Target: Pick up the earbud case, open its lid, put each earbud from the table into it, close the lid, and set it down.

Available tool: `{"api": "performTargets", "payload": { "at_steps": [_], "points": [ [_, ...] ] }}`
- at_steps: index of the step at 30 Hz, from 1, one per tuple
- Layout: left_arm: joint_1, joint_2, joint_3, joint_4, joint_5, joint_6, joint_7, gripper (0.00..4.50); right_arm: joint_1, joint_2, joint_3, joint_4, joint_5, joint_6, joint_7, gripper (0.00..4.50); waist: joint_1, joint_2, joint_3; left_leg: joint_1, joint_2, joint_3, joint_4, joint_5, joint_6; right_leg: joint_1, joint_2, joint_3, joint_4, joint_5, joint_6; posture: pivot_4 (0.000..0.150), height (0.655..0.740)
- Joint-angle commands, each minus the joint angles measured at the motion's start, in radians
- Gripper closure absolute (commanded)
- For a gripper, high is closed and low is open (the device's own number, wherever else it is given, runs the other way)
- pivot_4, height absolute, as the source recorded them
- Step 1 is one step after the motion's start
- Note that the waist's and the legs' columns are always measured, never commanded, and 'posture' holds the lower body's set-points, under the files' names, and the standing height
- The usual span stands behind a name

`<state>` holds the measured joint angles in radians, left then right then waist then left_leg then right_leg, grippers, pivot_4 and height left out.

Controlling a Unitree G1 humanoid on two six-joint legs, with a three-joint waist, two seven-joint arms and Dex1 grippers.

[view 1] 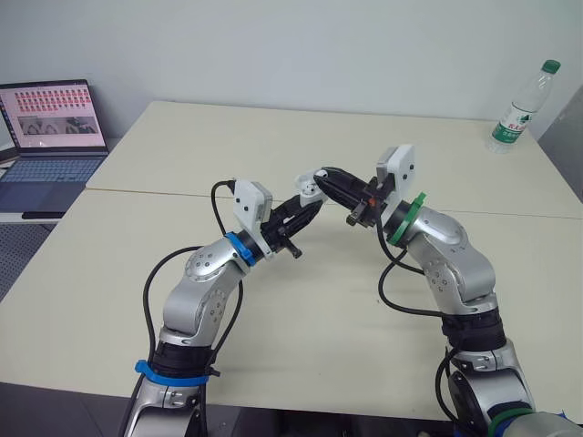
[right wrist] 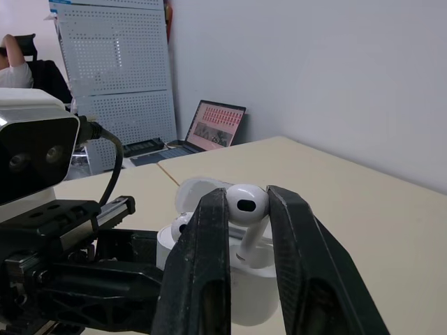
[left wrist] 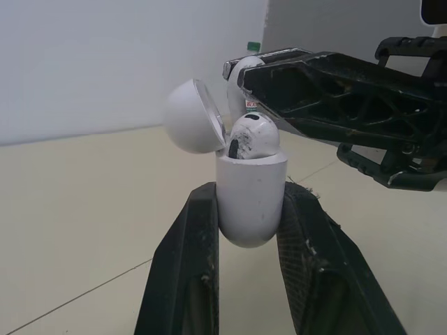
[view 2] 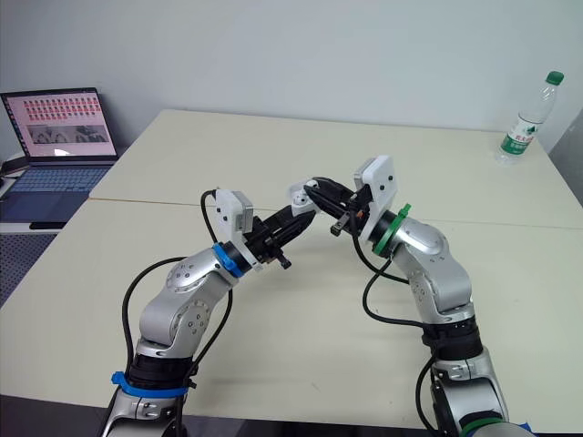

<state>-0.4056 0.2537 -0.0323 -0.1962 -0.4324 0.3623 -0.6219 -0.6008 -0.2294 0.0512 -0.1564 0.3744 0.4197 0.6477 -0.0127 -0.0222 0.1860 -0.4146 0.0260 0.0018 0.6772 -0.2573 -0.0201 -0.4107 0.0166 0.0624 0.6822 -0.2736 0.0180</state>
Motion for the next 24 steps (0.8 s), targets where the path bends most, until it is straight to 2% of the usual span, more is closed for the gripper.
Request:
{"api": "performTargets", "payload": {
  "at_steps": [1,10,16,21,24],
  "points": [
    [-0.017,0.002,0.009,-0.057,-0.024,-0.014,-0.011,3.74,-0.02,-0.017,-0.018,-0.001,-0.004,-0.029,-0.003,4.07,0.0,0.0,0.0,0.0,0.0,0.0,0.0,0.0,0.0,0.0,0.0,0.0,0.0,0.0,0.0,0.15,0.74],
    [-0.013,0.0,0.009,-0.049,-0.016,-0.03,-0.015,3.74,0.005,-0.057,0.003,-0.012,-0.002,-0.043,0.028,4.07,-0.004,0.0,0.0,0.0,0.0,0.0,0.0,0.0,0.0,0.0,0.0,0.0,0.0,0.0,0.0,0.15,0.74],
    [0.001,0.007,0.012,-0.052,-0.013,-0.033,-0.023,3.74,-0.003,-0.062,-0.002,-0.026,0.027,-0.009,0.038,2.08,-0.007,0.0,0.0,0.0,0.0,0.0,0.0,0.0,0.0,0.0,0.0,0.0,0.0,0.0,0.0,0.15,0.74],
    [0.013,0.01,0.013,-0.059,-0.014,-0.033,-0.023,3.74,-0.028,-0.086,-0.047,-0.036,0.105,0.042,0.072,2.08,-0.008,0.0,0.0,0.0,0.0,0.0,0.0,0.0,0.0,0.0,0.0,0.0,0.0,0.0,0.0,0.15,0.74],
    [0.024,0.013,0.01,-0.064,-0.014,-0.031,-0.026,3.74,-0.045,-0.162,-0.128,-0.057,0.252,0.164,0.139,2.08,-0.007,0.0,0.0,0.0,0.0,-0.001,0.0,0.0,0.0,0.0,0.0,0.0,0.0,0.0,0.0,0.15,0.74]
  ]
}}
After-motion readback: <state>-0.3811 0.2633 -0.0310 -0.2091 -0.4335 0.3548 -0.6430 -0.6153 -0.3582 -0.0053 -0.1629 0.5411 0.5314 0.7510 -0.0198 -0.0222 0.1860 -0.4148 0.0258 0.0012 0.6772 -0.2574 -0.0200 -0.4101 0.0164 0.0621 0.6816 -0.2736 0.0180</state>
